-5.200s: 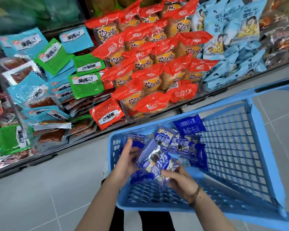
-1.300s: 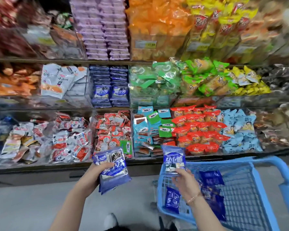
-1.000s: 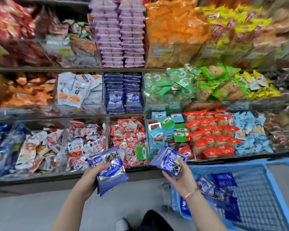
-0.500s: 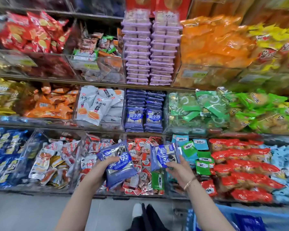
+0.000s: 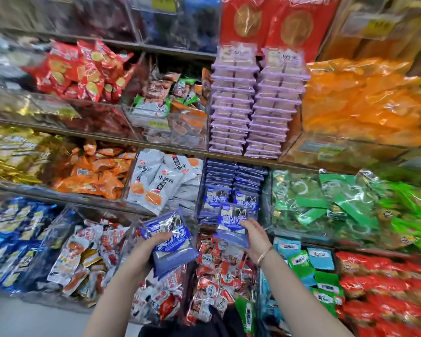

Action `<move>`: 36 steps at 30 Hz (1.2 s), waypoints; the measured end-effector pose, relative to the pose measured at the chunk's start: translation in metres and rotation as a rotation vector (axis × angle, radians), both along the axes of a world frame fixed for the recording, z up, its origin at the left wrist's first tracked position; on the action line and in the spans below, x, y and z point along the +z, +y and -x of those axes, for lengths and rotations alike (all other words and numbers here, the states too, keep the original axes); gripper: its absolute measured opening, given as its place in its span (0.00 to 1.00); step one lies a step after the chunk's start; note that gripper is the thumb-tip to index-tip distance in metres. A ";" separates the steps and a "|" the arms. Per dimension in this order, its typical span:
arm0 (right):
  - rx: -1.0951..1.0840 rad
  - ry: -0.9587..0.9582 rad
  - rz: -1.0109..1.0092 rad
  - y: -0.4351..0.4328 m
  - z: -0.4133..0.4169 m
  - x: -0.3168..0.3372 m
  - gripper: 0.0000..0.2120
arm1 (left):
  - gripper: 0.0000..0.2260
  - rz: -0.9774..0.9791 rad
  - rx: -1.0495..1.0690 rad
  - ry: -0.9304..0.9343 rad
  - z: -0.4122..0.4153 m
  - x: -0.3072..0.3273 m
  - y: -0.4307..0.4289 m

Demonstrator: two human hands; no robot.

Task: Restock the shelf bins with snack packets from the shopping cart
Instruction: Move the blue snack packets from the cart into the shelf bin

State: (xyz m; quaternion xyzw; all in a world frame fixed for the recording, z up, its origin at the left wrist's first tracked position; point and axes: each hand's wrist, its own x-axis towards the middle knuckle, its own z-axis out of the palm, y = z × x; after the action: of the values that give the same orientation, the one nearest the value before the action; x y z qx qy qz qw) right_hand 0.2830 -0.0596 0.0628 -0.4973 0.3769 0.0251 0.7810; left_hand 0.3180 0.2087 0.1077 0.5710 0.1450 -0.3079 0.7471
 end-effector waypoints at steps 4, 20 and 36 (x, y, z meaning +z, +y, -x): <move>0.021 0.003 0.048 0.001 -0.049 0.004 0.25 | 0.18 0.010 0.004 -0.001 -0.016 -0.004 0.010; 0.519 0.289 1.085 0.013 -0.091 -0.016 0.31 | 0.30 -0.011 -0.108 -0.004 -0.035 -0.017 0.003; 0.468 -0.216 0.466 0.073 0.022 0.040 0.06 | 0.48 0.006 -0.140 -0.003 -0.022 -0.014 -0.029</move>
State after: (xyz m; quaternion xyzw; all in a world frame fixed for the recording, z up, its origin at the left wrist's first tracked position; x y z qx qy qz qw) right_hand 0.2608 0.0136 0.1026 -0.7350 0.1633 0.0643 0.6550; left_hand 0.3402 0.1793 0.0935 0.5780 0.1030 -0.3589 0.7256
